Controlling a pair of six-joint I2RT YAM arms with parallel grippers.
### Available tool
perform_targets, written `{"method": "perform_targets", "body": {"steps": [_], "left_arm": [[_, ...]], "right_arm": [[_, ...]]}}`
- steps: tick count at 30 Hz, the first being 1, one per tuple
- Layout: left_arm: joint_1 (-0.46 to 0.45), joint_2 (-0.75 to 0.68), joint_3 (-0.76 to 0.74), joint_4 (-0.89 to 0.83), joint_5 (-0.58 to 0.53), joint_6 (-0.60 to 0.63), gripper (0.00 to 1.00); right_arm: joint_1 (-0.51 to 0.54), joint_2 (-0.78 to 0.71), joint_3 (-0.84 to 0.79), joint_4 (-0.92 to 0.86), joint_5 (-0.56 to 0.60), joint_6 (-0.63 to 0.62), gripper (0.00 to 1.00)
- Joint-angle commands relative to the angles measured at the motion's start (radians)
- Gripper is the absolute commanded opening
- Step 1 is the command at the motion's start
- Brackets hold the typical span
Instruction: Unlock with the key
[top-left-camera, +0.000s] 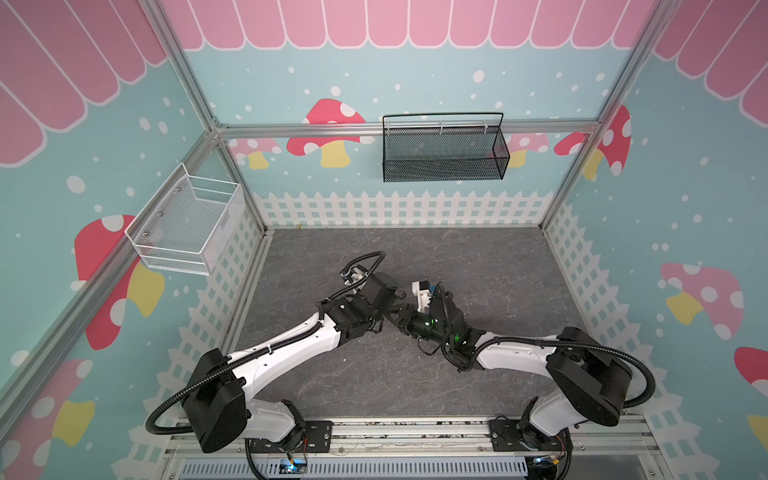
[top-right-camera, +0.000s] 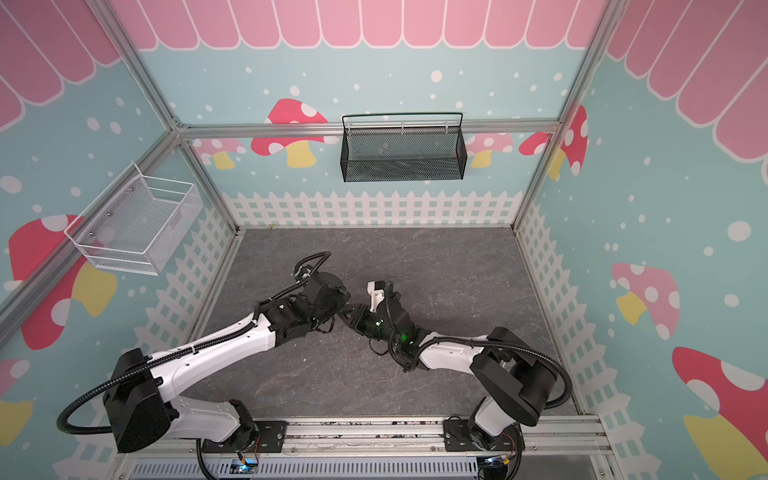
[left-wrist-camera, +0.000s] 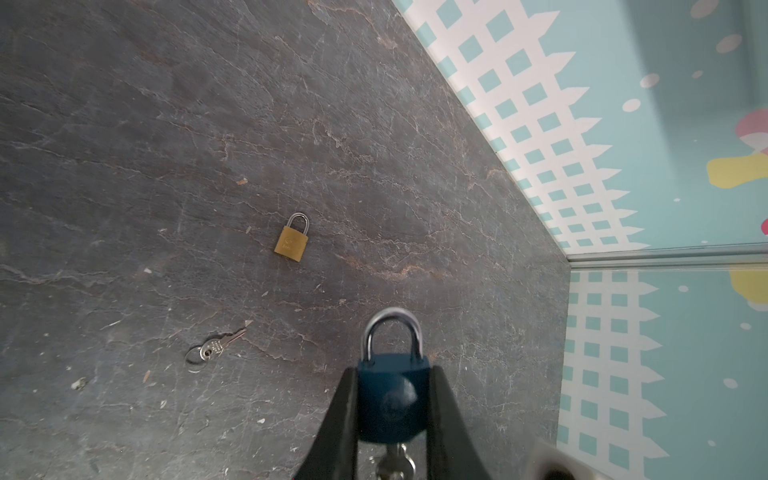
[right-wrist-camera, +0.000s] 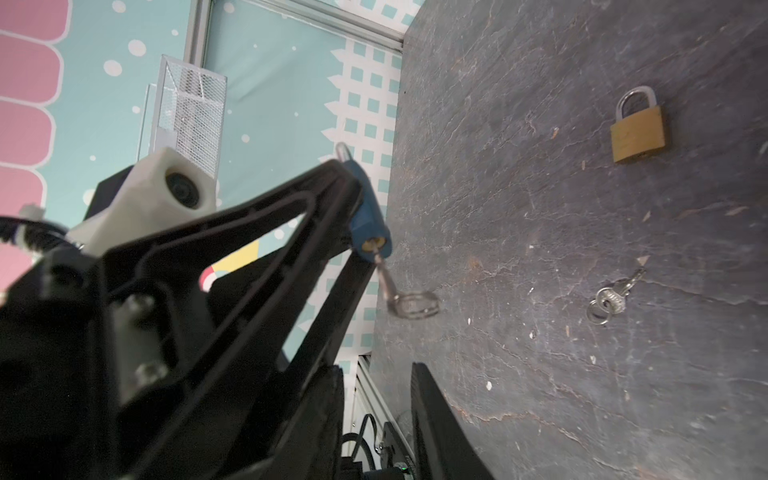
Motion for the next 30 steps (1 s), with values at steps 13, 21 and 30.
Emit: {"method": "perform_targets", "body": {"steps": [13, 21, 30], "left_arm": [[0.016, -0.015, 0.011, -0.001, 0.065, 0.006, 0.0], [0.004, -0.027, 0.002, 0.003, 0.092, -0.004, 0.0], [-0.014, -0.02, 0.016, 0.005, 0.086, -0.011, 0.0]], "right_arm": [[-0.127, -0.192, -0.092, -0.033, -0.162, -0.329, 0.34], [-0.183, -0.172, -0.112, 0.024, -0.217, -0.438, 0.29], [-0.162, -0.118, -0.082, 0.044, -0.14, -0.501, 0.21]]}}
